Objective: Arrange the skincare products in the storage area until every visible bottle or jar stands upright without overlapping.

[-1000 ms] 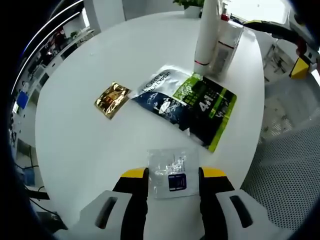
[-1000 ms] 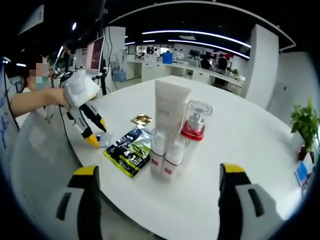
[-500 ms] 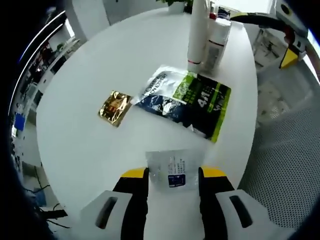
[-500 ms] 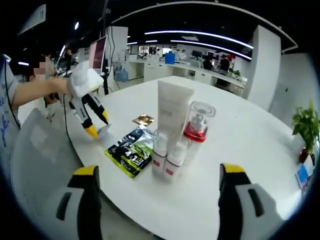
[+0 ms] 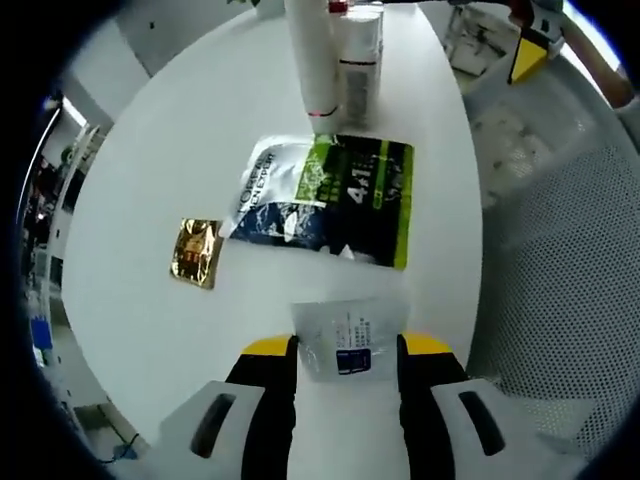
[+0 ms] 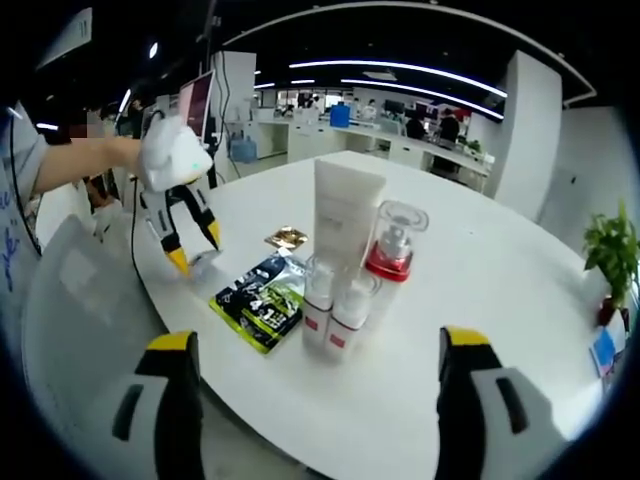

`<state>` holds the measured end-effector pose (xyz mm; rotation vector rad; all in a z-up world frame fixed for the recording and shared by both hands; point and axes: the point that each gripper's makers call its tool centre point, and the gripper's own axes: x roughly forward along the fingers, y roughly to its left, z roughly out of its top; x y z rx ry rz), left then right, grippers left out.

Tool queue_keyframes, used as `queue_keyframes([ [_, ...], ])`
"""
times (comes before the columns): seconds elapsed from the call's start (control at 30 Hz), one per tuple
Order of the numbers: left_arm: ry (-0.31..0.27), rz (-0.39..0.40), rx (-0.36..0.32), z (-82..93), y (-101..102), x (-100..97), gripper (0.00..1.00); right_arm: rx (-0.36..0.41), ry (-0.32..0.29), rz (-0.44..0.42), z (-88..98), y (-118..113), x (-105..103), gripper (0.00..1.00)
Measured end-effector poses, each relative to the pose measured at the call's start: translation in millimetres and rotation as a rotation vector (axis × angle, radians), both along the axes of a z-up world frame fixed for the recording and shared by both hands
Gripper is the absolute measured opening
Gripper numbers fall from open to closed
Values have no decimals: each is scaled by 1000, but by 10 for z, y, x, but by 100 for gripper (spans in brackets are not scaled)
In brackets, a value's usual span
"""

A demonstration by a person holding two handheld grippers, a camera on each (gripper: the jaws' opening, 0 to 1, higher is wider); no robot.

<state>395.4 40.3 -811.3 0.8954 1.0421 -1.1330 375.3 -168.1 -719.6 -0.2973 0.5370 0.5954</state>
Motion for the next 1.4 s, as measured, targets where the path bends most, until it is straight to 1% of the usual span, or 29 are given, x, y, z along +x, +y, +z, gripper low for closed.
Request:
queue_keyframes([
  [0.1, 10, -40, 16, -30, -29, -26, 36, -2, 2, -1, -6, -11, -9, 100],
  [0.33, 30, -91, 36, -74, -80, -50, 36, -5, 8, -6, -22, -37, -30, 100],
  [0.53, 37, -122, 50, -118, -143, -40, 36, -7, 9, -7, -24, -42, -36, 100],
  [0.63, 51, -129, 57, -159, -172, -47, 36, -9, 12, -7, -35, -45, -40, 100],
  [0.8, 62, -144, 68, -201, -183, -61, 36, -9, 15, -8, -46, -57, -47, 100],
  [1.03, 63, -187, 76, -228, -201, -68, 36, -13, 22, -11, -68, -85, -50, 100],
  [1.17, 61, -193, 75, -227, -204, -56, 36, -14, 25, -8, -77, -78, -48, 100],
  [1.3, 40, -231, 79, -235, -200, -48, 37, -15, 27, -3, -85, -65, -45, 100],
  [1.4, 40, -226, 75, -232, -199, -48, 37, -16, 28, -1, -88, -59, -39, 100],
])
